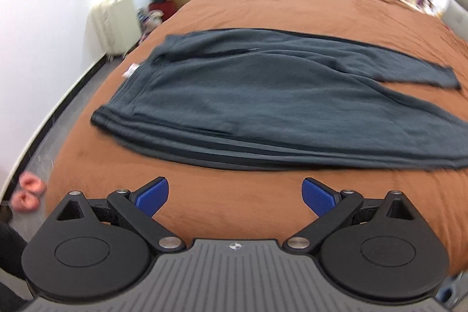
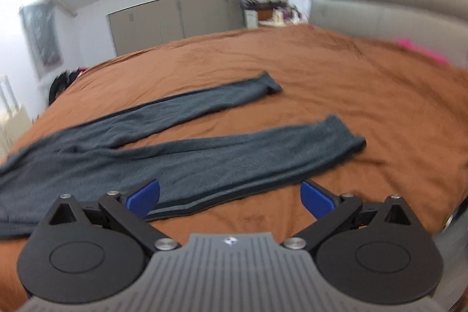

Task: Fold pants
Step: 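Lower the right tool to a pant cuff while the left tool lowers to the waistband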

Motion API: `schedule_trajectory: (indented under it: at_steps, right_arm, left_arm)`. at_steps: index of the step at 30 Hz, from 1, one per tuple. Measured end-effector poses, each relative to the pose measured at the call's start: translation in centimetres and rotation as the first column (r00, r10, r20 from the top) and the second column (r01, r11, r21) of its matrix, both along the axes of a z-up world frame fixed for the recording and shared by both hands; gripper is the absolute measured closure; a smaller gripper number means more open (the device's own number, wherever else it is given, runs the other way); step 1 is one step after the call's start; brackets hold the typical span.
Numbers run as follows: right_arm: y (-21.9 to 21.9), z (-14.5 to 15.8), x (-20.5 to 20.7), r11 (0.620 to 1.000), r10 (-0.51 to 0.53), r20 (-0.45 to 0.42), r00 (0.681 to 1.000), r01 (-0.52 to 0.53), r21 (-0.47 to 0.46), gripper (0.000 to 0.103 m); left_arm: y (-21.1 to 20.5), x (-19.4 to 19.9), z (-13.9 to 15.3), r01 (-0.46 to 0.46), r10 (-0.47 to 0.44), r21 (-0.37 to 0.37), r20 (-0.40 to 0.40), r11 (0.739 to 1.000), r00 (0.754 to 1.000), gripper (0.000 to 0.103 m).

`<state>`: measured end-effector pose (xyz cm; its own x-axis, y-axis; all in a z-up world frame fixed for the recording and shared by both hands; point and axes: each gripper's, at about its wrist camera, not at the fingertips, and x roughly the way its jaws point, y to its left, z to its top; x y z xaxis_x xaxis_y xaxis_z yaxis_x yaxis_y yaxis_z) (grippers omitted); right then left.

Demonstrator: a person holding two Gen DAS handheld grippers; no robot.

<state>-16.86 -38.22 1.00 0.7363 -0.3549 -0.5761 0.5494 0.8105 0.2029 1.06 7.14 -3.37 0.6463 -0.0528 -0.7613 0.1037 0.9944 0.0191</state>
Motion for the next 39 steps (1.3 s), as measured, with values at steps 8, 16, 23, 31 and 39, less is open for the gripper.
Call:
schedule_trajectory:
  at_steps: [8,16,23,31,39]
  right_arm:
    - [-5.9,-5.3,2.6,0.996,-0.085,0.020,0.996,0.085,0.018,0.005]
    - [-9.0,-8.0,5.0,0.988,-0.095,0.002,0.996,0.094,0.119,0.005]
    - [-10.8,-10.9,5.6,0.973,-0.139,0.018,0.990,0.133,0.188,0.005]
    - [-11.4,-12.3,7.0,0.960,-0.130,0.006,0.992,0.124,0.250,0.020]
    - [-13.7,-13.2,7.7,0.879,-0.257,0.139,0.956,0.172,0.444,0.006]
  left_arm:
    - [4.1,4.0,-3.8,-0.042,0.042,0.003,0.002,0.999,0.999,0.004]
    - [6.4,7.0,-6.2,-0.101,0.101,0.015,-0.017,0.995,0.995,0.005]
    - [8.0,9.1,-7.4,-0.165,0.162,-0.142,-0.028,0.976,0.986,0.032]
    - [8.7,9.5,-7.6,-0.184,0.175,-0.166,-0.069,0.969,0.982,0.035]
    - [12.9,9.1,-9.0,-0.310,0.297,-0.496,-0.106,0.811,0.949,0.002]
